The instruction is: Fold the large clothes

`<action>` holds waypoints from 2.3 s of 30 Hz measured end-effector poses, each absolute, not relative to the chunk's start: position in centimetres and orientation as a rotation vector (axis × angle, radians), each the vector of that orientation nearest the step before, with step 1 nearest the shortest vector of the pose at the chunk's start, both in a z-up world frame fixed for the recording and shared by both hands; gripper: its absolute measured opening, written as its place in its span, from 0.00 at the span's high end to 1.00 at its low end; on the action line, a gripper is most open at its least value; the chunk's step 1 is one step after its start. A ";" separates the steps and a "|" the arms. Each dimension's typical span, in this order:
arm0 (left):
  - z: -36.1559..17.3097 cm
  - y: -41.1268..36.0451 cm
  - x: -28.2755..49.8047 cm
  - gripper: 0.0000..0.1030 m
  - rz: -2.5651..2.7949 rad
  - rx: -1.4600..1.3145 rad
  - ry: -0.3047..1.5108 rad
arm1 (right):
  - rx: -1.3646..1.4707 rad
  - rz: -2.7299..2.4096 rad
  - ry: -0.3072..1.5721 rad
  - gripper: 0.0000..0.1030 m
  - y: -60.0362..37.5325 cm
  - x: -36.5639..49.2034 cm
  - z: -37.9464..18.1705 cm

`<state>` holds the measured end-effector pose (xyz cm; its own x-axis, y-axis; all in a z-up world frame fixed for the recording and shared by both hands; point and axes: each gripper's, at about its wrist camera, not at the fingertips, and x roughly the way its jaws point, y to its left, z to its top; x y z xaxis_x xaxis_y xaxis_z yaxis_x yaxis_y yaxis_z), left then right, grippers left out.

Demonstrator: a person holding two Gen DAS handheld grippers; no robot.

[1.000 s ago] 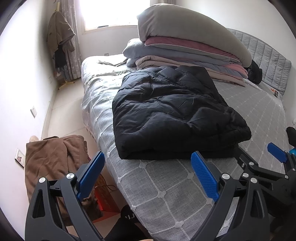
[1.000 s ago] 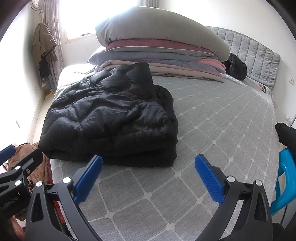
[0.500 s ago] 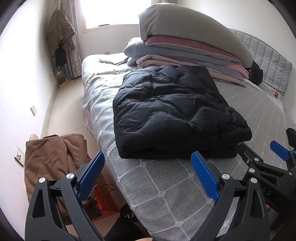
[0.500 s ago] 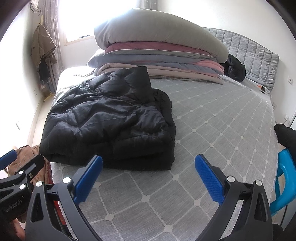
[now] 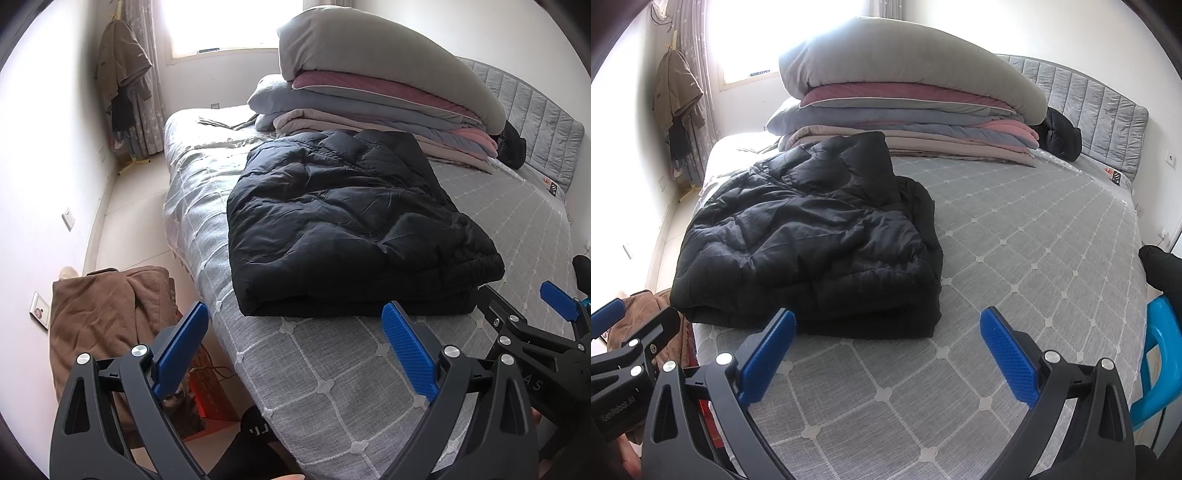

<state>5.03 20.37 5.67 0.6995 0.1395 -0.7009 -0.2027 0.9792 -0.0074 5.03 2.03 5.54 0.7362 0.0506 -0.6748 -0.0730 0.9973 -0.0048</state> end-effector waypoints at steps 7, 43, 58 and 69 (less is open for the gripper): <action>5.7 20.4 5.1 0.11 0.190 -0.083 0.773 | -0.031 0.071 0.743 0.06 2.0 5.1 5.5; 5.8 20.6 4.9 0.07 0.203 -0.098 0.775 | -0.033 0.069 0.737 0.06 2.1 4.9 5.9; 6.0 20.5 4.8 0.07 0.205 -0.097 0.767 | -0.027 0.066 0.734 0.06 2.2 4.7 6.2; 6.1 20.1 4.7 0.07 0.214 -0.073 0.761 | -0.021 0.065 0.733 0.06 2.2 4.7 6.0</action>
